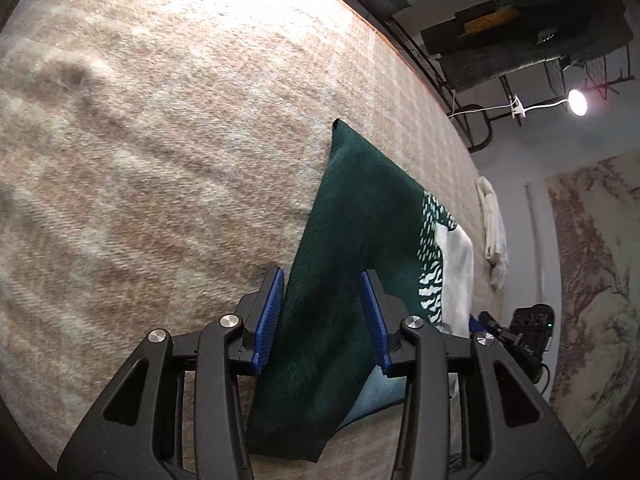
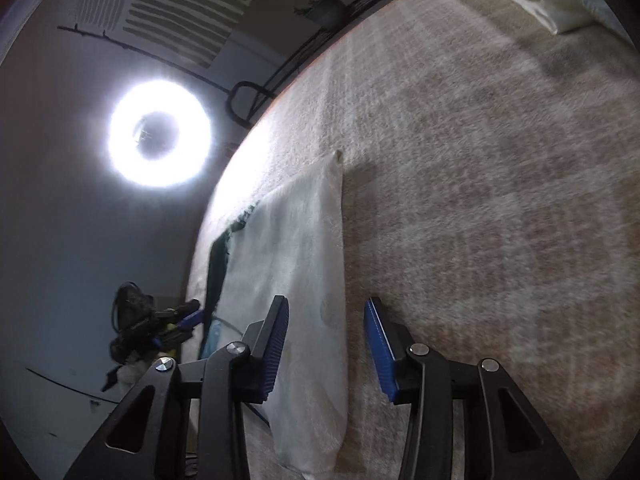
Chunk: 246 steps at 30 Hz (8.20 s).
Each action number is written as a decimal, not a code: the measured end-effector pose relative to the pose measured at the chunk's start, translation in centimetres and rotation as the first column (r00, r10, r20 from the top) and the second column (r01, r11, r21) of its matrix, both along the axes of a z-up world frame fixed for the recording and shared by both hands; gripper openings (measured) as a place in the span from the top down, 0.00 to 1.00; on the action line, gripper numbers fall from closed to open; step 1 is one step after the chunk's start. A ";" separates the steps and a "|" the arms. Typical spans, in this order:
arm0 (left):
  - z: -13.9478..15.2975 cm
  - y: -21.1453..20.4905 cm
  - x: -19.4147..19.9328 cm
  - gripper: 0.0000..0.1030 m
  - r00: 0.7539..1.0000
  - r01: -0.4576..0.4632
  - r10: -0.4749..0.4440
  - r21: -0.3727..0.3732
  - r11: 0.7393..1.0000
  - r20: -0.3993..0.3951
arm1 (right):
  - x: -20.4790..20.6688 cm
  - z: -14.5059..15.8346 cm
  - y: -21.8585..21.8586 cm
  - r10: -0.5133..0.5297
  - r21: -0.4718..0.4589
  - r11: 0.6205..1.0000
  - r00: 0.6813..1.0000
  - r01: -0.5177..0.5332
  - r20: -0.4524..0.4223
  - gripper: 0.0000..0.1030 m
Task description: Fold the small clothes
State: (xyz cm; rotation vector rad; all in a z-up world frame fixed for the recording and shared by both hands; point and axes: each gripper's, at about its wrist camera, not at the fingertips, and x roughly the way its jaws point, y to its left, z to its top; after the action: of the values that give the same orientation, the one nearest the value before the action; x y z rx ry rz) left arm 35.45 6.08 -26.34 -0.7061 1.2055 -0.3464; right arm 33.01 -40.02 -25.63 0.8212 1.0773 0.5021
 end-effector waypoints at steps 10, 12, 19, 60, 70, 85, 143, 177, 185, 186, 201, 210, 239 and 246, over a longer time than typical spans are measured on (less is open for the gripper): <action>0.3 -3.0 1.7 0.65 0.999 0.039 -0.039 -0.006 0.999 0.014 | 2.5 -0.7 4.2 0.060 0.019 0.998 0.998 -0.061 0.025 0.75; 0.2 -3.6 1.9 0.80 0.999 0.042 -0.042 0.013 0.999 0.009 | 2.7 -0.7 4.5 0.049 0.028 0.998 0.999 -0.049 0.021 0.81; 1.4 -5.3 1.4 0.97 0.997 0.049 -0.055 0.101 0.994 0.055 | 3.3 0.8 6.3 0.045 -0.060 0.997 0.999 -0.043 0.026 0.97; 11.5 -34.2 7.4 0.98 0.859 0.354 -0.379 0.135 0.925 0.345 | 2.7 14.1 -12.7 -0.082 -0.413 0.888 0.952 0.205 0.295 0.98; 12.1 -45.9 12.0 0.98 0.801 0.400 -0.440 0.184 0.898 0.405 | 5.9 14.9 -23.5 -0.165 -0.473 0.821 0.926 0.319 0.339 0.98; 8.8 -53.0 16.4 0.98 0.797 0.380 -0.454 0.254 0.889 0.398 | 12.3 10.8 -30.6 -0.196 -0.511 0.786 0.924 0.348 0.328 0.98; 27.9 -32.2 -9.5 0.56 0.629 0.253 -0.482 0.425 0.869 0.610 | -7.6 31.5 -11.8 -0.295 -0.630 0.539 0.826 0.560 0.481 0.63; 23.4 -26.1 -16.4 0.02 0.550 0.124 -0.490 0.514 0.849 0.676 | -15.6 26.3 -3.2 -0.367 -0.577 0.442 0.725 0.687 0.582 0.00; 23.2 -25.2 -16.7 0.00 0.566 0.084 -0.459 0.507 0.858 0.684 | -14.8 25.3 -2.7 -0.354 -0.598 0.451 0.748 0.662 0.561 0.00; 23.1 -25.1 -16.7 0.00 0.566 0.078 -0.458 0.509 0.857 0.685 | -14.8 25.2 -2.7 -0.353 -0.601 0.452 0.751 0.659 0.558 0.00; 23.3 -25.3 -16.8 0.00 0.562 0.077 -0.460 0.510 0.857 0.688 | -15.0 24.5 -3.7 -0.392 -0.595 0.445 0.743 0.669 0.543 0.00; 23.4 -25.4 -16.9 0.00 0.560 0.075 -0.458 0.508 0.858 0.691 | -15.0 24.5 -3.7 -0.393 -0.595 0.447 0.744 0.668 0.540 0.00; 23.4 -25.5 -17.1 0.00 0.559 0.072 -0.457 0.508 0.858 0.692 | -15.0 24.5 -3.8 -0.392 -0.594 0.448 0.745 0.667 0.540 0.00; 23.4 -25.6 -17.1 0.00 0.556 0.071 -0.458 0.509 0.858 0.694 | -14.9 24.5 -3.8 -0.393 -0.594 0.449 0.744 0.668 0.540 0.00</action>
State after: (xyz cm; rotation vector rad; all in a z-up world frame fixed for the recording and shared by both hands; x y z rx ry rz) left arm 18.39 -19.47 -2.90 0.0882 0.4534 -0.5645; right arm 18.11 -43.77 -1.14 0.2429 0.5418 -0.3894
